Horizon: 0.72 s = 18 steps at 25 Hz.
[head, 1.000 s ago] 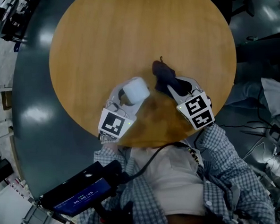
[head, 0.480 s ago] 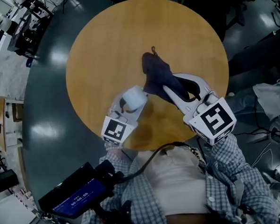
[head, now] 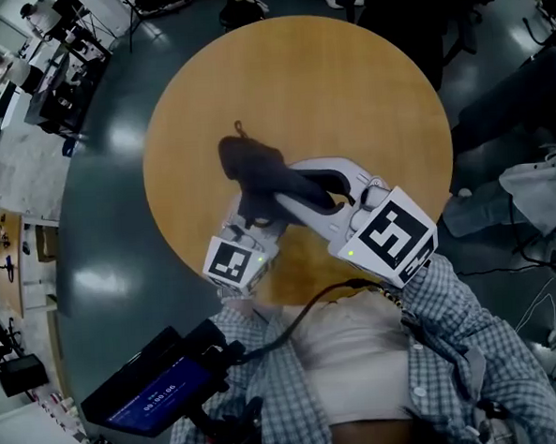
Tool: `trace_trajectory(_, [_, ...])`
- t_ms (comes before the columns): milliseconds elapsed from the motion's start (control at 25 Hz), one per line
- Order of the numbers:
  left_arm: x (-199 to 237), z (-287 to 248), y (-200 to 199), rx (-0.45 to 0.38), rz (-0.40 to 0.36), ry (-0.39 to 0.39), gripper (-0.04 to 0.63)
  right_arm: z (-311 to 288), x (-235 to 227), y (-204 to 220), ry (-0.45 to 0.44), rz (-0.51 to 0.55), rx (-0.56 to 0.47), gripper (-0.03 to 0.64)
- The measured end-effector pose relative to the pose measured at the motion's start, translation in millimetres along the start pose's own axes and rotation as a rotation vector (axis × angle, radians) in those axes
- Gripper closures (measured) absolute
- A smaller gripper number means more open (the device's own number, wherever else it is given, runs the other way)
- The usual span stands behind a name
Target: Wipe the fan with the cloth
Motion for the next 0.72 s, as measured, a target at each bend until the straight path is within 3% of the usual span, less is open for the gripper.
trace_trajectory(80, [-6, 2, -21, 0.002, 0.003, 0.001, 0.446, 10, -4, 0, 0.008, -0.053, -0.032, 0.520])
trace_trajectory(200, [-5, 4, -22, -0.012, 0.002, 0.000, 0.446, 13, -17, 6, 0.046, -0.113, -0.031, 0.520])
trace_trajectory(440, [-4, 4, -32, -0.061, 0.031, -0.014, 0.446, 14, -46, 45, 0.138, -0.196, 0.060, 0.522])
trace_trajectory(720, [-4, 5, -39, -0.048, 0.036, 0.002, 0.446, 13, -74, 111, 0.233, -0.312, 0.210, 0.522])
Point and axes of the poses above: the fingertips, and each gripper's own axes: z backward along the fingers, x to its left, y out of its underside, the point moved 10 cm from there along z, backward along the fingers, and after that the axes turned 8 degrees about -z, right-handed, at the moved point
